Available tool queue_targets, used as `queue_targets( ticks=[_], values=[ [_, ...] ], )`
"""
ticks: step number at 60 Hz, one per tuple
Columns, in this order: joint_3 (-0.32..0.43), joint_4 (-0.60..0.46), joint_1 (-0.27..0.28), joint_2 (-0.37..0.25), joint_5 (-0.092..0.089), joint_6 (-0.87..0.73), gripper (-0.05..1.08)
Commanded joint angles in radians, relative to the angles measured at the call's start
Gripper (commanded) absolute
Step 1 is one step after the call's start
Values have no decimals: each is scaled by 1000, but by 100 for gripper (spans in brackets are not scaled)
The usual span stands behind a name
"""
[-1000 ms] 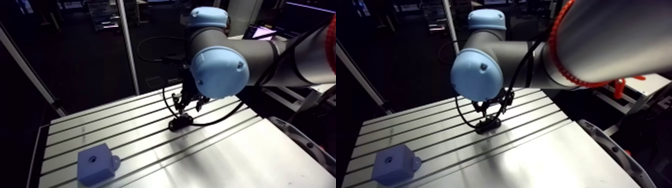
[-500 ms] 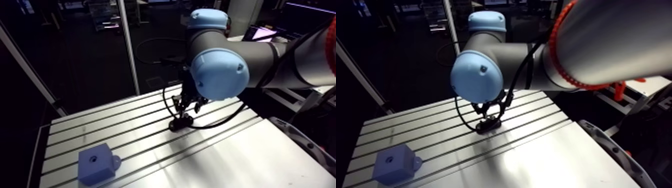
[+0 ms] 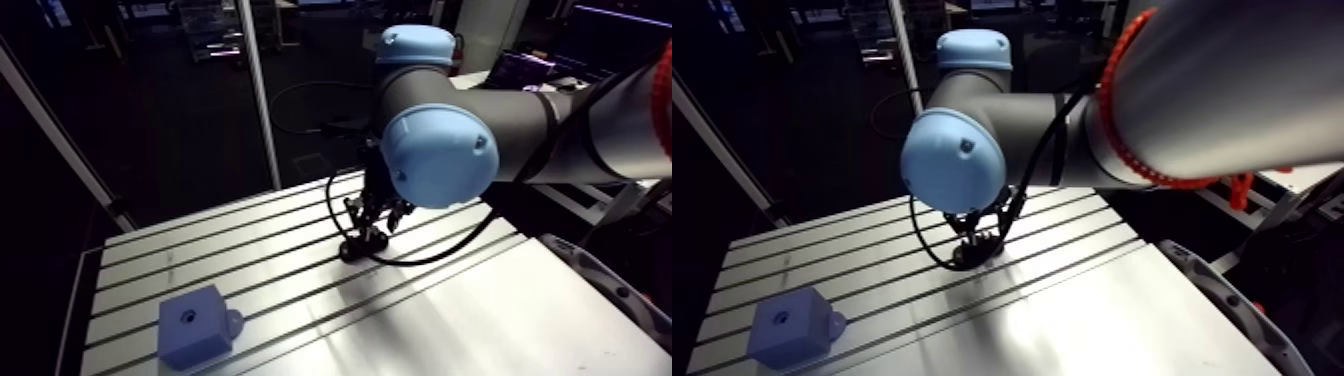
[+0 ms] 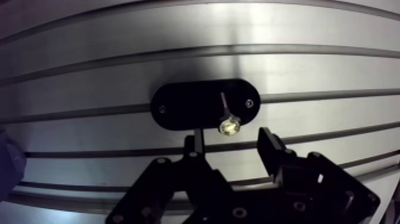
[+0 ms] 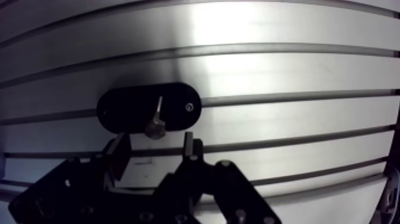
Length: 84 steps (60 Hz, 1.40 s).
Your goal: Pick up the M10 bolt and insert it into the hex recess until seated.
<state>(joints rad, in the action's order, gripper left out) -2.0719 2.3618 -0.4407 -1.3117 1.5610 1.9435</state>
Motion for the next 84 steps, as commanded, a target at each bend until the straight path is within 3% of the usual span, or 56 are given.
queue_targets(
  ticks=[1, 19, 84],
  values=[
    [0, 1, 0, 2, 0, 1, 49],
    [-1, 59, 0, 13, -3, 2, 51],
    [-1, 64, 16, 16, 0, 1, 55]
  ],
)
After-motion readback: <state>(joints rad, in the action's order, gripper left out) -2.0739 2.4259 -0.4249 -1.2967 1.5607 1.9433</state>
